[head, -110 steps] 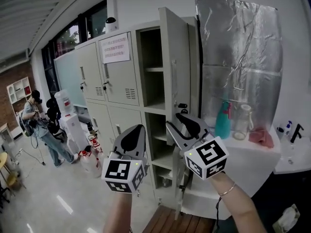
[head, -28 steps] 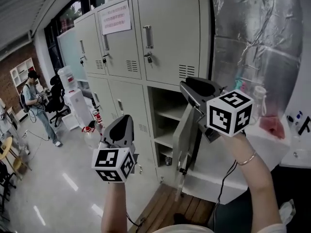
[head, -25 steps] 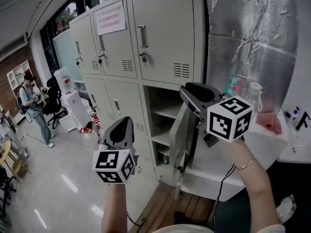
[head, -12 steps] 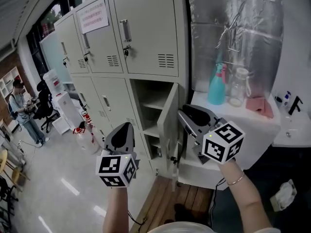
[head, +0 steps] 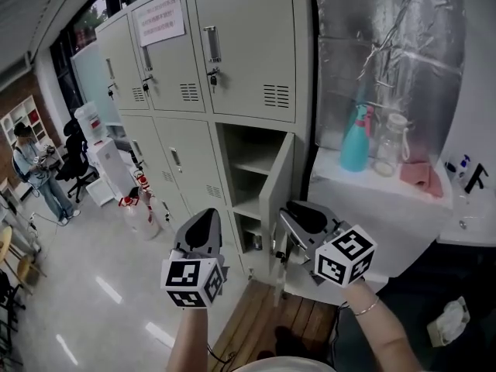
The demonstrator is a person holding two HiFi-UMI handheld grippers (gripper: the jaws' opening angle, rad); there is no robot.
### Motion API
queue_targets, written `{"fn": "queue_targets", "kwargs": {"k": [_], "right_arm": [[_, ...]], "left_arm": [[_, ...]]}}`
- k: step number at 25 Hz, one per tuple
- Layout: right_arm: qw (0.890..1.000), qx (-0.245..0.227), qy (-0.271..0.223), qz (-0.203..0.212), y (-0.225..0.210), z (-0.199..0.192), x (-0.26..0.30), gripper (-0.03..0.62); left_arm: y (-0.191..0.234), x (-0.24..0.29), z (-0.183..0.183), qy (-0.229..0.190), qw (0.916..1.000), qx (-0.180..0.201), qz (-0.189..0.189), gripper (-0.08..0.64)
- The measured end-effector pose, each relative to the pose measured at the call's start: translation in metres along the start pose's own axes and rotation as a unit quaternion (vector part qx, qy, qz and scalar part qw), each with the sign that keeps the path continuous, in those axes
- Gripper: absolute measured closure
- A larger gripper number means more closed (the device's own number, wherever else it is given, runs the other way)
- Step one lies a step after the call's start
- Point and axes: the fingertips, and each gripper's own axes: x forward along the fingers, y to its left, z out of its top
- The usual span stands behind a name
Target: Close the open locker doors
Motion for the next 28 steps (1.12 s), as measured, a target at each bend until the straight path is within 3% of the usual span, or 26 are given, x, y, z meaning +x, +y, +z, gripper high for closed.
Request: {"fn": "queue_targets", "kwargs": {"k": [10, 28], "right_arm": [[0.999, -0.041, 0.031, 0.017, 0.006, -0.025, 0.040, 0.522], [0.995, -0.044, 0.047, 0.076, -0.004, -0.043, 0.147, 0.523]], "left_arm": [[0.028, 0.008, -0.010, 0.002, 0.9996, -0.011, 0.027, 0.538], [0.100, 0.026, -0.030, 0.011, 0.9923, -0.032, 0.119, 0.538]]}}
